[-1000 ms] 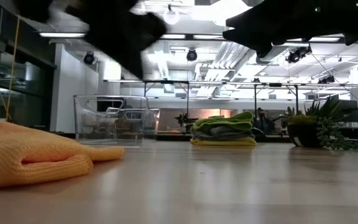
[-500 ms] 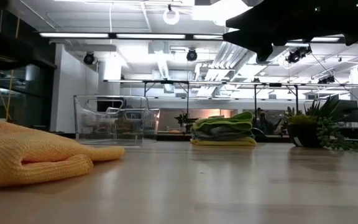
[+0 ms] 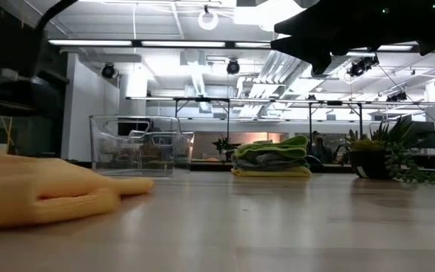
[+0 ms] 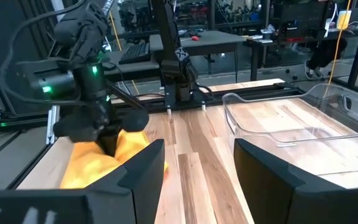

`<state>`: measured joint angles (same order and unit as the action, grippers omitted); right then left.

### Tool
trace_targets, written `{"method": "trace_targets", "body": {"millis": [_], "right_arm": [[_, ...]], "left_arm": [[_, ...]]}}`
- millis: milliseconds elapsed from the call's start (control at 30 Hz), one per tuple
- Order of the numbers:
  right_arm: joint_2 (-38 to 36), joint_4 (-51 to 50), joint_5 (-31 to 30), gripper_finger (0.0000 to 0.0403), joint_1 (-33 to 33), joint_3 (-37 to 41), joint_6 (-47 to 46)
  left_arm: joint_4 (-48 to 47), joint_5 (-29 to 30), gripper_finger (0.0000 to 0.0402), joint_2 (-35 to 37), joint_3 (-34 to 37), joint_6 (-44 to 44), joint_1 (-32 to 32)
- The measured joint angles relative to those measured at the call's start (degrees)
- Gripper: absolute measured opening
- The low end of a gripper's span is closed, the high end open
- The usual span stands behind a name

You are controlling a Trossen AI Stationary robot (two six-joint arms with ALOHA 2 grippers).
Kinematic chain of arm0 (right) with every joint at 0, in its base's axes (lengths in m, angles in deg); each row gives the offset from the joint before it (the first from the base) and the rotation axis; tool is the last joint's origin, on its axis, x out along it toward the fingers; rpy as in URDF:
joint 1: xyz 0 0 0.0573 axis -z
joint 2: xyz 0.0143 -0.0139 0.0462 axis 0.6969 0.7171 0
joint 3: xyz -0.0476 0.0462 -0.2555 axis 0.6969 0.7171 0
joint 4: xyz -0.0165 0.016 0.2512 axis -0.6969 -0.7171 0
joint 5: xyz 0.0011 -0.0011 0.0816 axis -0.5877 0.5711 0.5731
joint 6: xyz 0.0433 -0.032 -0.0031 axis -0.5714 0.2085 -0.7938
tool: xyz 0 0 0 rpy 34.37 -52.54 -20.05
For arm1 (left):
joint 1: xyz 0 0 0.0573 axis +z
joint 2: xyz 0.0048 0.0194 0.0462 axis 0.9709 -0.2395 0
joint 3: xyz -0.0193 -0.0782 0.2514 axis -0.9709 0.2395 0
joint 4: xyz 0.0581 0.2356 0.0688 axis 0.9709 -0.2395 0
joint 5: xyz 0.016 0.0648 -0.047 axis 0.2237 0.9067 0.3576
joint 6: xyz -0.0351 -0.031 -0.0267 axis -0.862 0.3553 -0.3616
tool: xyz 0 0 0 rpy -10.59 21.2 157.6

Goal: Fold microfiber towels
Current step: Fold the orange microfiber cloth

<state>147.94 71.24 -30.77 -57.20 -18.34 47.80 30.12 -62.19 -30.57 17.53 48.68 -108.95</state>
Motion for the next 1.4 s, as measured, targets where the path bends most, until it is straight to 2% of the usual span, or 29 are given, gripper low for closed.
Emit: {"method": "trace_targets", "body": {"millis": [367,500,600,700,767,900,1067,1233,1400], "right_arm": [[0.0,-0.1,0.0,0.0184,0.2,0.0,-0.4],[0.0,-0.6,0.0,0.0184,0.2,0.0,0.1],[0.0,-1.0,0.0,0.0184,0.2,0.0,-0.2],[0.0,-1.3,0.0,0.0184,0.2,0.0,-0.3],[0.0,-1.7,0.0,0.0184,0.2,0.0,-0.4],[0.0,-2.3,0.0,0.0184,0.2,0.0,-0.1],[0.0,-2.2,0.0,0.0184,0.2,0.0,-0.3],[0.0,-1.8,-0.1,0.0184,0.2,0.0,-1.3],[0.0,-0.8,-0.1,0.0184,0.3,0.0,-1.4]], "left_arm": [[32.1,0.8,0.0,-2.0,0.1,16.8,10.8],[33.0,1.5,0.0,-1.7,-1.7,19.6,14.2],[27.1,2.1,0.0,1.6,-4.5,20.0,14.8],[20.4,3.8,0.0,6.4,-5.2,19.8,12.7],[15.2,4.6,0.0,10.2,-4.7,17.0,10.7],[8.5,7.2,0.0,16.9,-2.2,5.6,4.6],[7.5,9.8,0.0019,20.6,3.9,-13.8,-5.5],[9.1,10.9,0.0079,19.6,9.0,-29.5,-13.6],[9.8,16.0,0.016,19.0,12.9,-35.3,-16.0]]}}
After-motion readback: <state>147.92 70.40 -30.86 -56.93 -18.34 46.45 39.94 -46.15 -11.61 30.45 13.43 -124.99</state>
